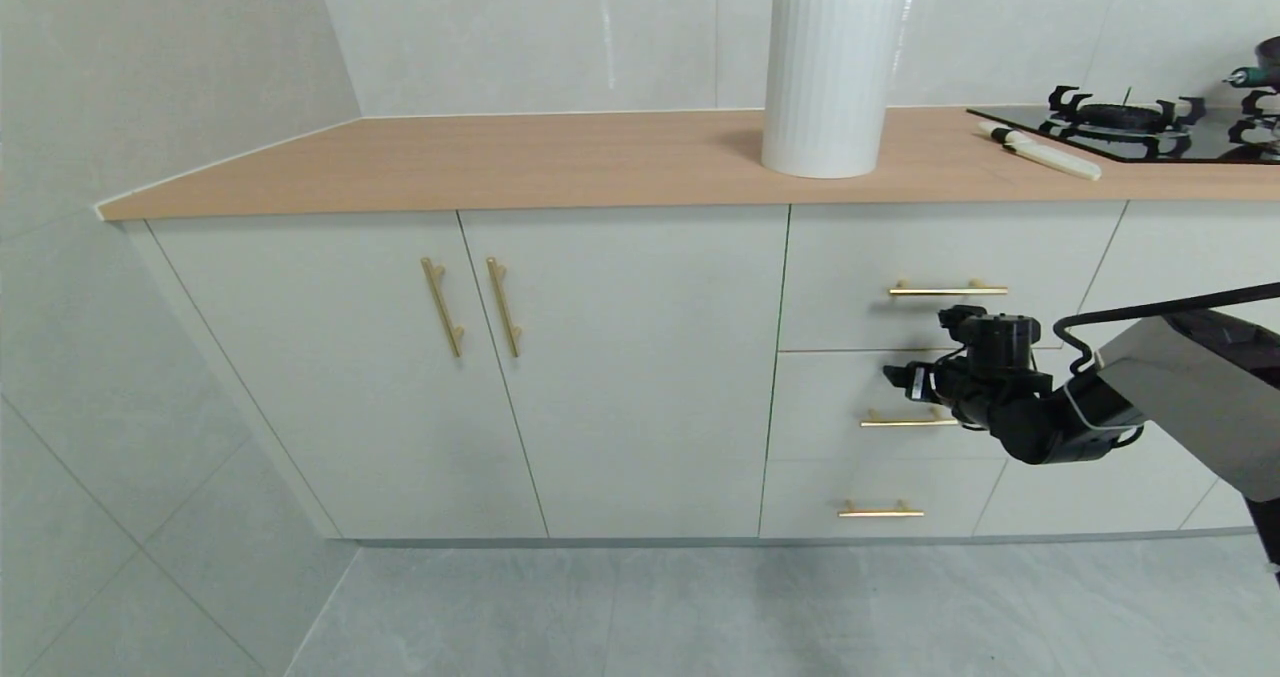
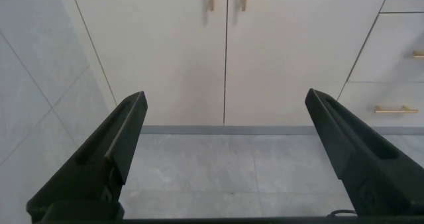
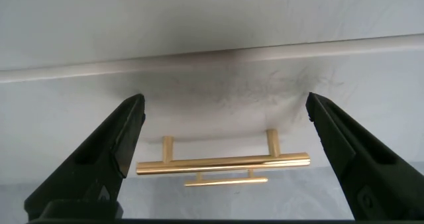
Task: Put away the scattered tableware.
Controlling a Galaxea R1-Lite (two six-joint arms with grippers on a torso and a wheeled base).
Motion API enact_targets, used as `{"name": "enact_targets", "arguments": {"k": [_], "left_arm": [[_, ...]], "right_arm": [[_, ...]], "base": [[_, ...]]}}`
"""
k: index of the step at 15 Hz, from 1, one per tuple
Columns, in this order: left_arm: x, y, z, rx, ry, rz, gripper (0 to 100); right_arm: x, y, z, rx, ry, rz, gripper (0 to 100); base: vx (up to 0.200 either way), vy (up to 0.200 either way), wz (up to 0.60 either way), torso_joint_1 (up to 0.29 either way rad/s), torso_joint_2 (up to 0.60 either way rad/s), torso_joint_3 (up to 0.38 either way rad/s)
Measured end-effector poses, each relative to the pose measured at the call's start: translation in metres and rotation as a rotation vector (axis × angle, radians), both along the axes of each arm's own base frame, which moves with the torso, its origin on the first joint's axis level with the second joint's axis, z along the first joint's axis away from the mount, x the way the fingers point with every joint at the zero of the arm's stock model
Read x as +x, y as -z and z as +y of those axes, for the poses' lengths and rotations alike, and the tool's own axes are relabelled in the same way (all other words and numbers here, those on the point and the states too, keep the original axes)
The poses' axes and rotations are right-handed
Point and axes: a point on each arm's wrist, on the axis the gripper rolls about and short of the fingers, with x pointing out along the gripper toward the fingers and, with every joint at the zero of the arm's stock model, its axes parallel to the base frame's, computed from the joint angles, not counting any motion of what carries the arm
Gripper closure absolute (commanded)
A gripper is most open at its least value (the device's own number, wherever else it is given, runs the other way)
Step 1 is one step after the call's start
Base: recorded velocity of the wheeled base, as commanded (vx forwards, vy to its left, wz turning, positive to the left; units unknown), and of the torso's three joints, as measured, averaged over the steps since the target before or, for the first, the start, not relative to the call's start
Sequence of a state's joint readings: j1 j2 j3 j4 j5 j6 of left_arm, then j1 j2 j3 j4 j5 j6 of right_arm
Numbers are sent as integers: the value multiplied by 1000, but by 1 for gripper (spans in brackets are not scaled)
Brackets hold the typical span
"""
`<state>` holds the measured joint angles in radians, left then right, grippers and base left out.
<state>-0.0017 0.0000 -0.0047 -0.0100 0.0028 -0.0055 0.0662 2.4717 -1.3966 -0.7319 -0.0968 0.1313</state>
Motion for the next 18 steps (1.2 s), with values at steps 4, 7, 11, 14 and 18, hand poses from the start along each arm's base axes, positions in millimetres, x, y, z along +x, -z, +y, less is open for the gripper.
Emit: {"name": "enact_targets", "arguments": {"k": [4, 7, 11, 14, 18], "left_arm": [[0, 0, 0, 0, 0, 0, 0], [0, 0, 0, 0, 0, 0, 0], [0, 0, 0, 0, 0, 0, 0], [0, 0, 0, 0, 0, 0, 0], [0, 0, 0, 0, 0, 0, 0]], "right_arm": [[2, -1, 1, 9, 3, -8, 0], [-2, -10, 0, 12, 37, -23, 0], [-51, -60, -3, 26, 59, -48, 0], [-125, -103, -8, 26, 71, -103, 0], [-242, -154, -17, 11, 83, -251, 0]], "base": [[0, 0, 0, 0, 0, 0], [0, 0, 0, 0, 0, 0], [0, 0, 0, 0, 0, 0], [0, 0, 0, 0, 0, 0], [0, 0, 0, 0, 0, 0]]}}
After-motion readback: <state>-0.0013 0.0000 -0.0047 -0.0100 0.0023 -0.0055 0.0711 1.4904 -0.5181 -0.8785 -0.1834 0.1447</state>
